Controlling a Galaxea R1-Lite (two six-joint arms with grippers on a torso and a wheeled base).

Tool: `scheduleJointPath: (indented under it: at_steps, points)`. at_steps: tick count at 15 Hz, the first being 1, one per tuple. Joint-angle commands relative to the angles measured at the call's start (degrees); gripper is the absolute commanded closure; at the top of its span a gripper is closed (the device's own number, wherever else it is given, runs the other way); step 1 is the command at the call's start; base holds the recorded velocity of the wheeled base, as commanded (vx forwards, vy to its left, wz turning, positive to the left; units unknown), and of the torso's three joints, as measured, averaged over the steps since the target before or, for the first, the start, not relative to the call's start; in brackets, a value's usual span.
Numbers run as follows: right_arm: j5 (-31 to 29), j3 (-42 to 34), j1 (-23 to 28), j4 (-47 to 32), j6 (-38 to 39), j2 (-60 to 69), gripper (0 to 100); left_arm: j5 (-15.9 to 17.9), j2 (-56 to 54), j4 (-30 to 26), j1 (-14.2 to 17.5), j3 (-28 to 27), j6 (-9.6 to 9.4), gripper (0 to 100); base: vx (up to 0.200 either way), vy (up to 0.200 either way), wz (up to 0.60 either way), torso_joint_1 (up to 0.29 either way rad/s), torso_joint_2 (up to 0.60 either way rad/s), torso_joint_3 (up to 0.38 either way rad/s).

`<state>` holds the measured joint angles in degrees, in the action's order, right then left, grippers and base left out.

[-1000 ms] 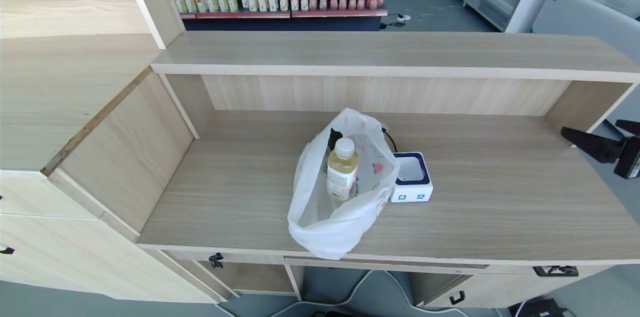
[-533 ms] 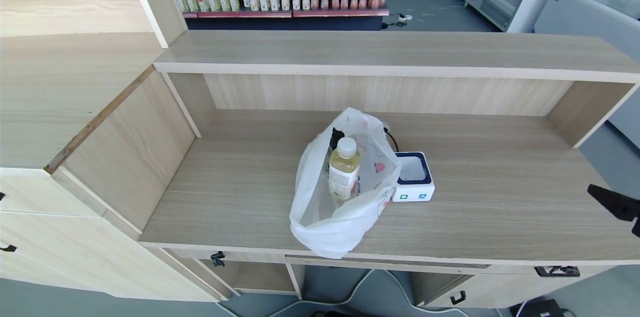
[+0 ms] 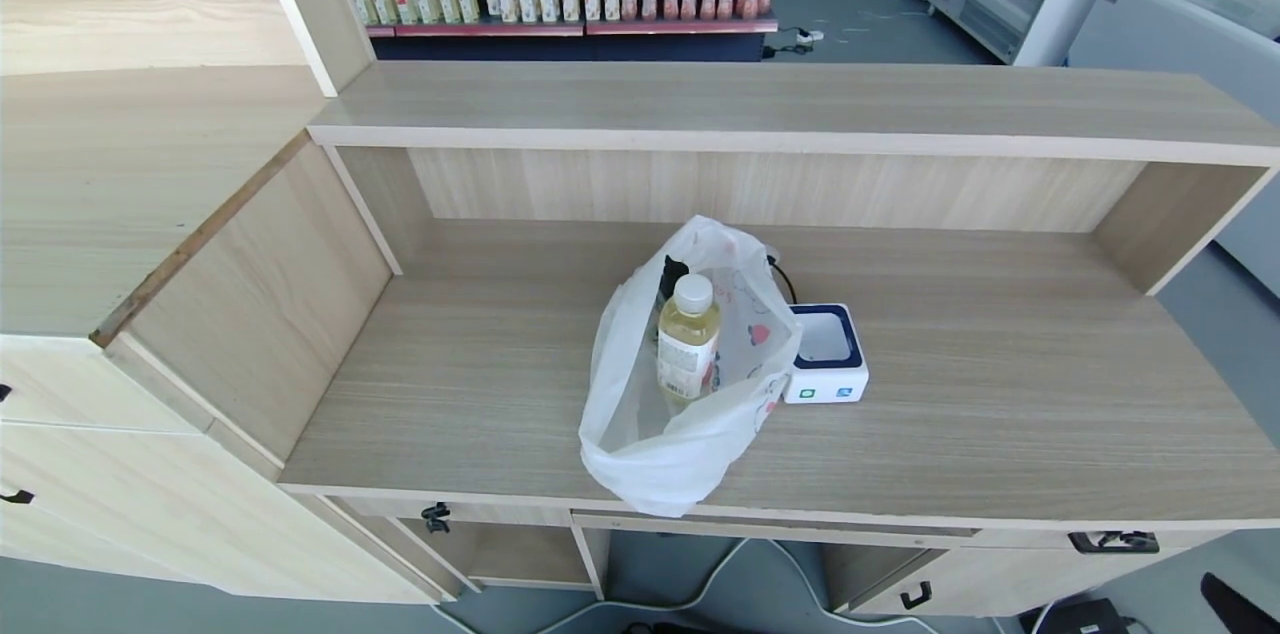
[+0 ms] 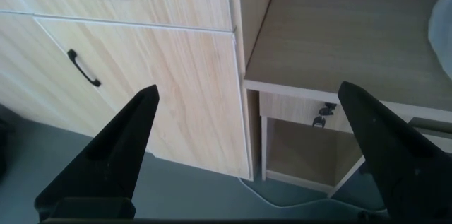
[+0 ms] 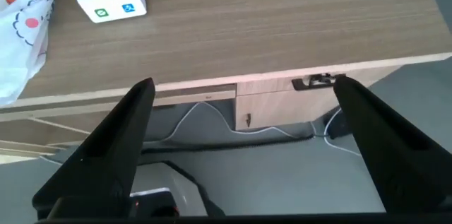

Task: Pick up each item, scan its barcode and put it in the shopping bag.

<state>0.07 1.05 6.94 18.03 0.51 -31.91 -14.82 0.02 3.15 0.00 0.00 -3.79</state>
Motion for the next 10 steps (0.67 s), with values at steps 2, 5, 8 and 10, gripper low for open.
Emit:
scheduleJointPath:
  at_steps: [2, 5, 8, 10]
  points:
    - [-1.0, -1.0, -1.9, -15.1, -0.2, 21.4, 0, 0.0, 0.0, 0.0, 0.0, 0.0, 0.01, 0, 0.0, 0.0, 0.0, 0.0, 0.0, 0.0]
    - [-1.1, -0.8, -5.7, -19.5, 0.1, 28.8, 0, 0.0, 0.0, 0.0, 0.0, 0.0, 0.01, 0, 0.0, 0.0, 0.0, 0.0, 0.0, 0.0]
    - [-1.0, -0.7, -7.1, -19.5, -0.6, 31.9, 0, 0.0, 0.0, 0.0, 0.0, 0.0, 0.01, 0, 0.0, 0.0, 0.0, 0.0, 0.0, 0.0]
    - [-1.1, -0.7, -7.0, -19.6, 1.1, 31.9, 0, 0.0, 0.0, 0.0, 0.0, 0.0, 0.01, 0, 0.0, 0.0, 0.0, 0.0, 0.0, 0.0]
